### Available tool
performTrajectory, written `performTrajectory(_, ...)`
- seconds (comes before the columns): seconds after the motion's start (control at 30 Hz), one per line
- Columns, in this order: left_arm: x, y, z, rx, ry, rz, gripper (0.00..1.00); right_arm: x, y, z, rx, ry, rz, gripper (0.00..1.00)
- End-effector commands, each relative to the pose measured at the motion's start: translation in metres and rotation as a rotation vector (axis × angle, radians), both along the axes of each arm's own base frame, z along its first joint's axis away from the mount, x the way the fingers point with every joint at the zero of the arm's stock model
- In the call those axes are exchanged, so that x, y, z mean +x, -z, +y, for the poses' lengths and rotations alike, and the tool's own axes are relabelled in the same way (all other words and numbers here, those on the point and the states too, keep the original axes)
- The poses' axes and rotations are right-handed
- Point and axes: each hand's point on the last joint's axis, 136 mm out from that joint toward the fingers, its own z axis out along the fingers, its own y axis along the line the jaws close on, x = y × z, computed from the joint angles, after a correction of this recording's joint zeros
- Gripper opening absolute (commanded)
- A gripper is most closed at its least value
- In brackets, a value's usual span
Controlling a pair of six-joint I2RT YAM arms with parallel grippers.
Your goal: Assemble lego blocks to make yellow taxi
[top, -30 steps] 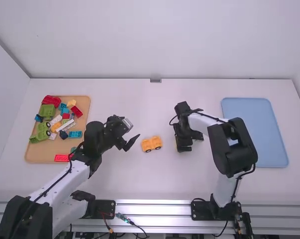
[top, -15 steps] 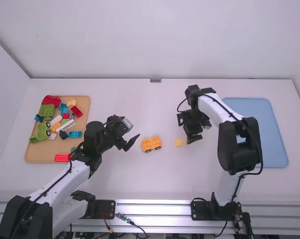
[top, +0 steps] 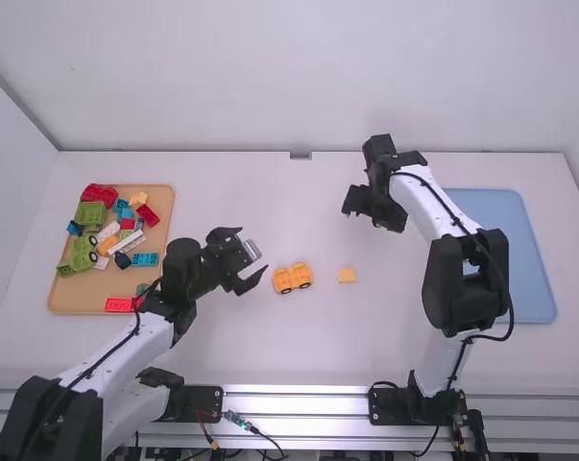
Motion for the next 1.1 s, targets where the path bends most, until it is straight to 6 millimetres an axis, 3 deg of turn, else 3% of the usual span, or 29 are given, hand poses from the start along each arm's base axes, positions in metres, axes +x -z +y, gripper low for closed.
performTrajectory(0.0, -0.008, 0.011, -0.003, 0.084, 0.069, -0.054, 0.99, 0.003, 0.008, -0.022, -0.177, -0.268, -0.002, 0.99)
performTrajectory(0.2, -0.038, 0.018, -0.024, 0.057, 0.267, -0.121, 0.99, 0.011, 0.016, -0.019, -0.228, -0.555, -0.039, 0.99)
performTrajectory(0.23, -0.045, 0.017, -0.028, 0.015, 0.289, -0.117, 0.99, 0.012, 0.020, -0.009, -0.199, -0.684, -0.057, 0.99)
performTrajectory(0.27, -0.045, 0.017, -0.029, 0.009, 0.290, -0.116, 0.99, 0.012, 0.020, -0.008, -0.193, -0.705, -0.061, 0.99)
performTrajectory(0.43, -0.048, 0.013, -0.035, -0.047, 0.322, -0.081, 0.99, 0.006, 0.023, 0.047, 0.044, -1.175, -0.238, 0.99)
performTrajectory(0.57, -0.041, 0.021, -0.037, -0.043, 0.325, -0.024, 0.99, -0.014, 0.017, 0.063, 0.182, -1.410, -0.355, 0.99)
performTrajectory(0.77, -0.037, 0.032, -0.048, -0.047, 0.424, 0.016, 0.99, -0.033, 0.014, 0.065, 0.221, -1.560, -0.484, 0.99)
performTrajectory(1.07, -0.025, 0.066, -0.062, -0.073, 0.491, 0.145, 0.99, -0.054, 0.018, 0.070, 0.026, -1.625, -0.753, 0.99)
